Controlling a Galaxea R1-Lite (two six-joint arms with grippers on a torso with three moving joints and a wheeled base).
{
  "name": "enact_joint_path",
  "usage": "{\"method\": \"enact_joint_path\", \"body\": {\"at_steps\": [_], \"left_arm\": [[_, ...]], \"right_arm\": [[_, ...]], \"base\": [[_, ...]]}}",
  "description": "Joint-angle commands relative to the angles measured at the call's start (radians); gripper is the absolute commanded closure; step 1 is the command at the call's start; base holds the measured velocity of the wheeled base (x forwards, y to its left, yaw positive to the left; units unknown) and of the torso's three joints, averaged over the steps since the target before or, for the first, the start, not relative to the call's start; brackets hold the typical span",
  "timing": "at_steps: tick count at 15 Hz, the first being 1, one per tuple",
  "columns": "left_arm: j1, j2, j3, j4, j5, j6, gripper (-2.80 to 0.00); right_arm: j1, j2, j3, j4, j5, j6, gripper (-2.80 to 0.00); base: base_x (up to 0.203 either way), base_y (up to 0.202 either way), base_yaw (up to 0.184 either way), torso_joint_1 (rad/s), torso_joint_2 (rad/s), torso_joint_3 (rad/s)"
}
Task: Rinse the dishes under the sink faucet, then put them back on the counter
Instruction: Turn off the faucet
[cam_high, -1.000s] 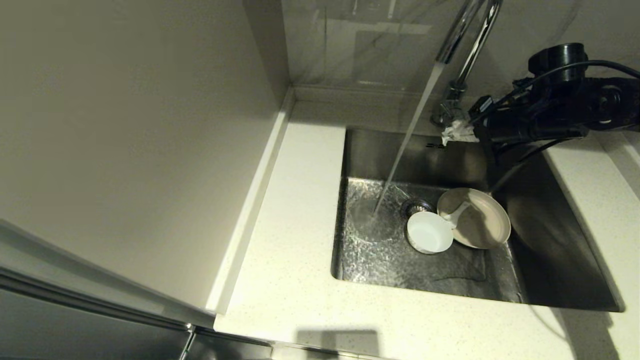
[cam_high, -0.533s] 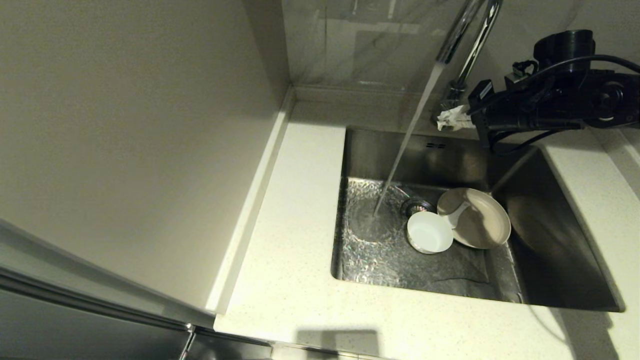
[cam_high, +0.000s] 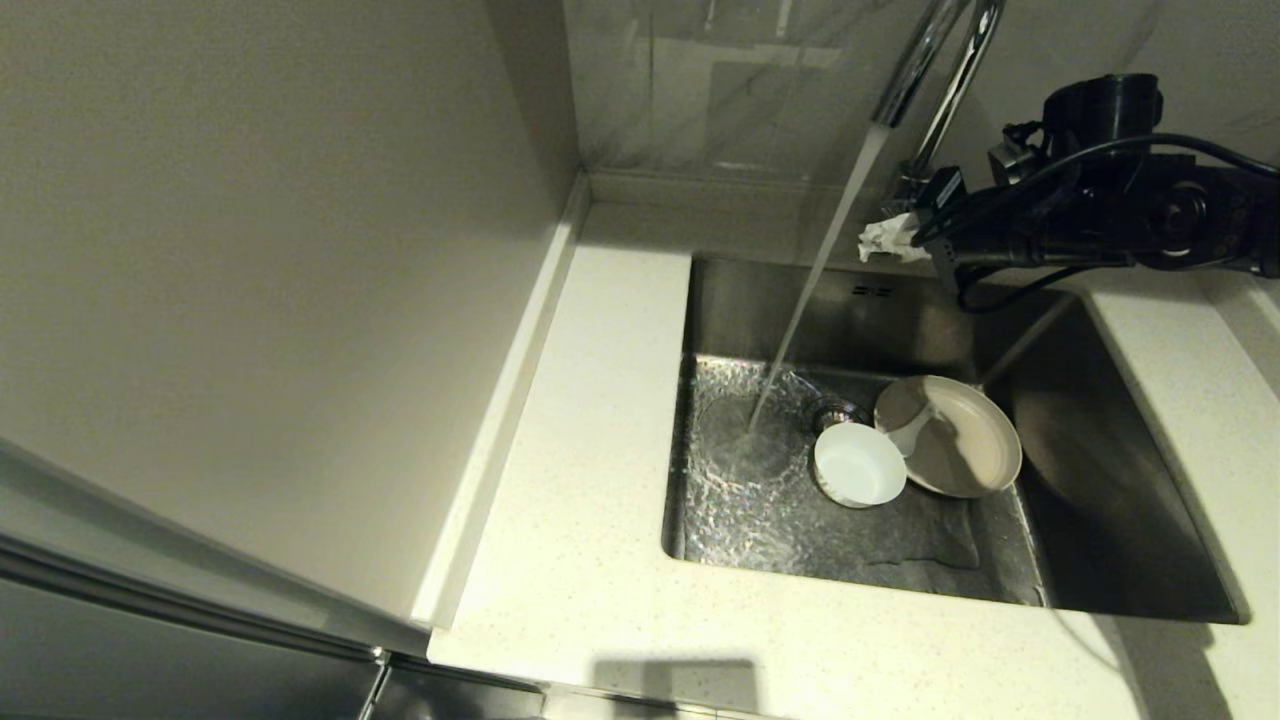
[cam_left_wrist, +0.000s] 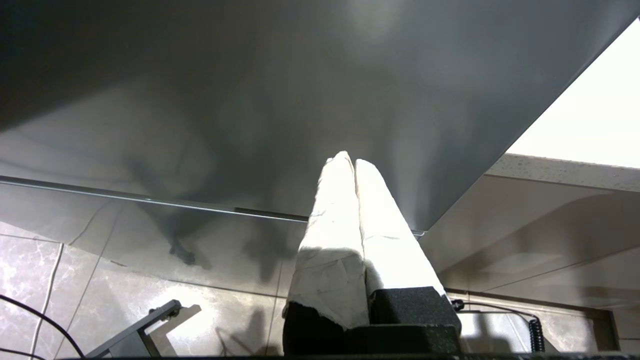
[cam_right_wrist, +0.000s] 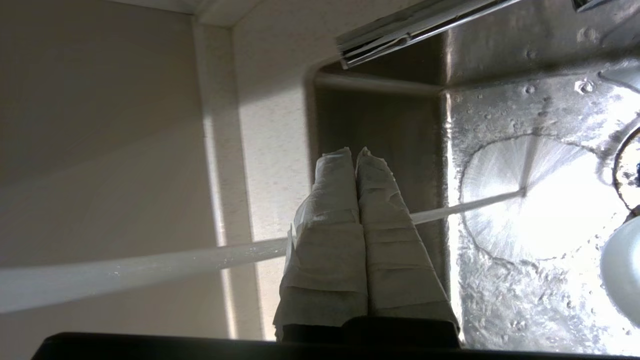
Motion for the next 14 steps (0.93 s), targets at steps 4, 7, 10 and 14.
{"method": "enact_joint_path", "body": {"at_steps": [4,7,10,14], "left_arm": [[0.000,-0.003,0.000,0.000,0.000,-0.001,0.00],[0.000,-0.003,0.000,0.000,0.000,-0.001,0.00],[0.000,-0.003,0.000,0.000,0.000,-0.001,0.00],[0.000,-0.003,0.000,0.000,0.000,-0.001,0.00]], "right_arm": [[-0.001,0.043,0.000,-0.057,-0.049,-0.035,0.00],[-0.002,0.050,0.000,-0.098,-0.074,-0.040,0.00],[-0.002,0.074,0.000,-0.220,-0.159,-0.042,0.00],[-0.005,0.103,0.000,-0.324,-0.211,-0.092,0.00]], "base": [[0.000,0.000,0.000,0.000,0.00,0.000],[0.000,0.000,0.000,0.000,0.00,0.000],[0.000,0.000,0.000,0.000,0.00,0.000],[0.000,0.000,0.000,0.000,0.00,0.000]]}}
